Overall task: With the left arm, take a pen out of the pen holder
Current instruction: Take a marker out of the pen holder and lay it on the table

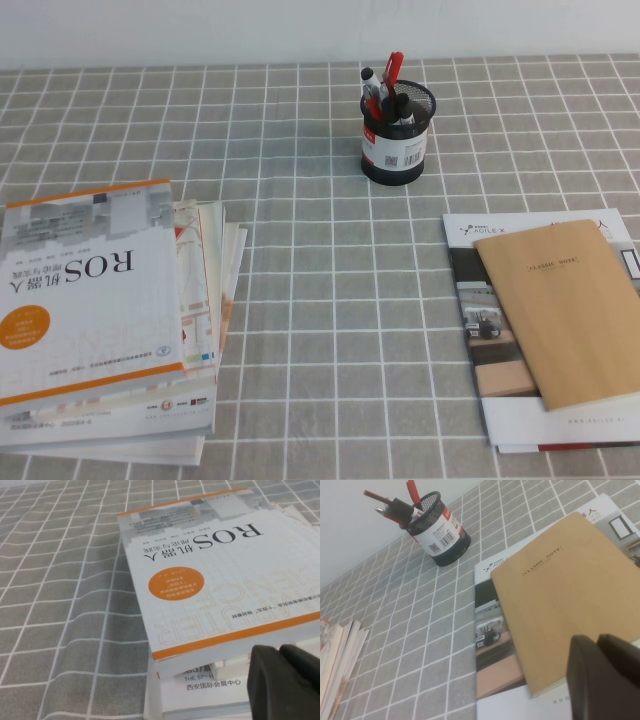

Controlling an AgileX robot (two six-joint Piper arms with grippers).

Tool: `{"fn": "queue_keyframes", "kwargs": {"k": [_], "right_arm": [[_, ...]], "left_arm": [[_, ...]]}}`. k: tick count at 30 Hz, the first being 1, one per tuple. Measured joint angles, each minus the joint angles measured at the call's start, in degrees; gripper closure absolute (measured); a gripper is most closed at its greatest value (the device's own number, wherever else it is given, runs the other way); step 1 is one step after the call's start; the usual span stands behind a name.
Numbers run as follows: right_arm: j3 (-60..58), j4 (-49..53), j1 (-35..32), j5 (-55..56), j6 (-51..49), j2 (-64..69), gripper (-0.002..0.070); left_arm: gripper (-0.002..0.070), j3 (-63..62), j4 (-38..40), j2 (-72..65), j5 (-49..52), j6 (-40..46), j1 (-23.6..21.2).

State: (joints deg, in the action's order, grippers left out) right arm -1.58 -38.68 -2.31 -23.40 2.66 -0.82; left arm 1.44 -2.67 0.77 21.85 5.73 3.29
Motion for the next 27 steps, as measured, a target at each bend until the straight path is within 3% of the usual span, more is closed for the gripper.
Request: {"fn": "queue_keyframes", "kwargs": {"k": [13,20,23,27], "right_arm": [[0.0,0.0,0.0,0.0,0.0,0.0,0.0689],[0.0,0.0,0.0,0.0,0.0,0.0,0.0689],[0.0,0.0,0.0,0.0,0.0,0.0,0.0689],[0.0,0.0,0.0,0.0,0.0,0.0,0.0689]], "left_arm": [[0.0678,0.0,0.9,0.0,-2.9,-0.5,0.0],[0.0678,0.1,29.8,0.0,-21.3,-13.1,0.0],[0.0678,0.1,36.5,0.0,-25.5,-14.4,0.0],[0.0678,0.1,38.7,0.0,-27.0,-14.8,0.0]]}}
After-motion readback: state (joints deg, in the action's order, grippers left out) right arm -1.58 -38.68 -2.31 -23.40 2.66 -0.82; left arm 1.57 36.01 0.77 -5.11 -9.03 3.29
